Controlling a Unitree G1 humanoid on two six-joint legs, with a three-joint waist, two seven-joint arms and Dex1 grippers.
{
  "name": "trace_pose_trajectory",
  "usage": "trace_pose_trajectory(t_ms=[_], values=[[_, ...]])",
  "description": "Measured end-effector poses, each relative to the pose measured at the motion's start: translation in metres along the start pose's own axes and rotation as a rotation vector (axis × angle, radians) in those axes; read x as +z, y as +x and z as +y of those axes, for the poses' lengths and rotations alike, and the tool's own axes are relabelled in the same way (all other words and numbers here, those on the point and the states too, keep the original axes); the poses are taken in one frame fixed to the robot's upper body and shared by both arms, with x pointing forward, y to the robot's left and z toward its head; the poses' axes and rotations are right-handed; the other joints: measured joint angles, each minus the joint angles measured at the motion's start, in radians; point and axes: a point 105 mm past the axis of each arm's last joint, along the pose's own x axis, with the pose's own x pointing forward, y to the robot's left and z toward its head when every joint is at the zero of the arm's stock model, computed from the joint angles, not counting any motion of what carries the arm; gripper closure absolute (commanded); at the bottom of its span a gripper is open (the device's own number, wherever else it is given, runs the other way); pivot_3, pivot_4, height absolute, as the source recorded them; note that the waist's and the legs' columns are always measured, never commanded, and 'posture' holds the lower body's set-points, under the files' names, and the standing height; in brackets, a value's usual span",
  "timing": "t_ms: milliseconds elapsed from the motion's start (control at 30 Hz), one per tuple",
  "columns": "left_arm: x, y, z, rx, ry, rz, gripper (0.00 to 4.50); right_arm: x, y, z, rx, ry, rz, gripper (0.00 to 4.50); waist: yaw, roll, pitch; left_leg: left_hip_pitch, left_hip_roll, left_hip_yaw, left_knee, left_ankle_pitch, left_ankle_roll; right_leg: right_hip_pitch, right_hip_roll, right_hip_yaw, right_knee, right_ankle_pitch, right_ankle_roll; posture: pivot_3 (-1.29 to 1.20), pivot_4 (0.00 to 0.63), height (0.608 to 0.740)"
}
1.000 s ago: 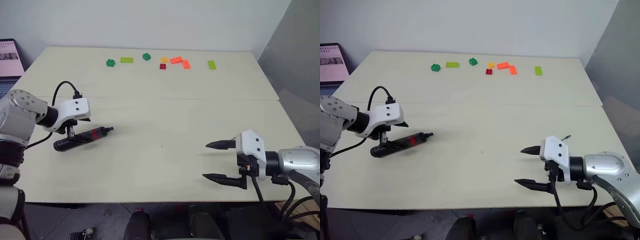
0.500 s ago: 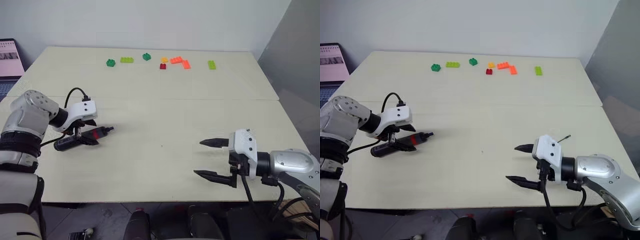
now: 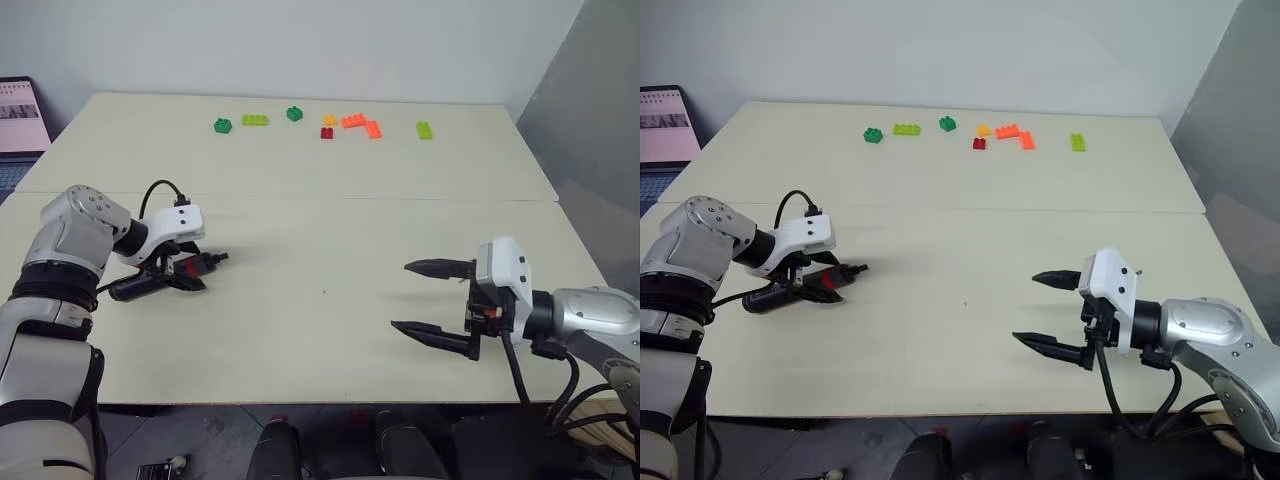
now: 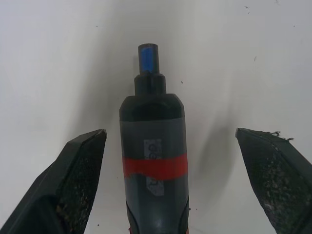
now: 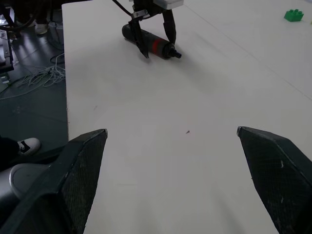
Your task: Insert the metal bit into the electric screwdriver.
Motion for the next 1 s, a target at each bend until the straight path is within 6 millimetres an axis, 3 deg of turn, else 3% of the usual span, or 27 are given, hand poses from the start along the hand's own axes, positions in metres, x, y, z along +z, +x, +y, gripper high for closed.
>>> trace_pose_trajectory(t_ms=[300, 1000], values=[[-0.002, 0.001, 0.000, -0.002, 0.000, 0.007, 0.07, 0.008, -0.002, -0.004, -0.016, -0.015, -0.032, 0.00, 0.000, 0.000, 0.000, 0.000, 0.000, -0.003, 0.000, 0.000, 0.000, 0.001, 0.000, -0.003, 0.000, 0.000, 0.000, 0.00, 0.150, 0.740], [0.005, 0.013, 0.000, -0.024, -0.002, 0.019, 0.07, 0.006, -0.004, -0.003, -0.023, 0.002, -0.012, 0.00, 0.001, 0.000, 0.000, 0.000, 0.000, -0.010, 0.000, 0.000, 0.000, 0.003, 0.000, -0.011, 0.001, 0.000, 0.000, 0.00, 0.150, 0.740]])
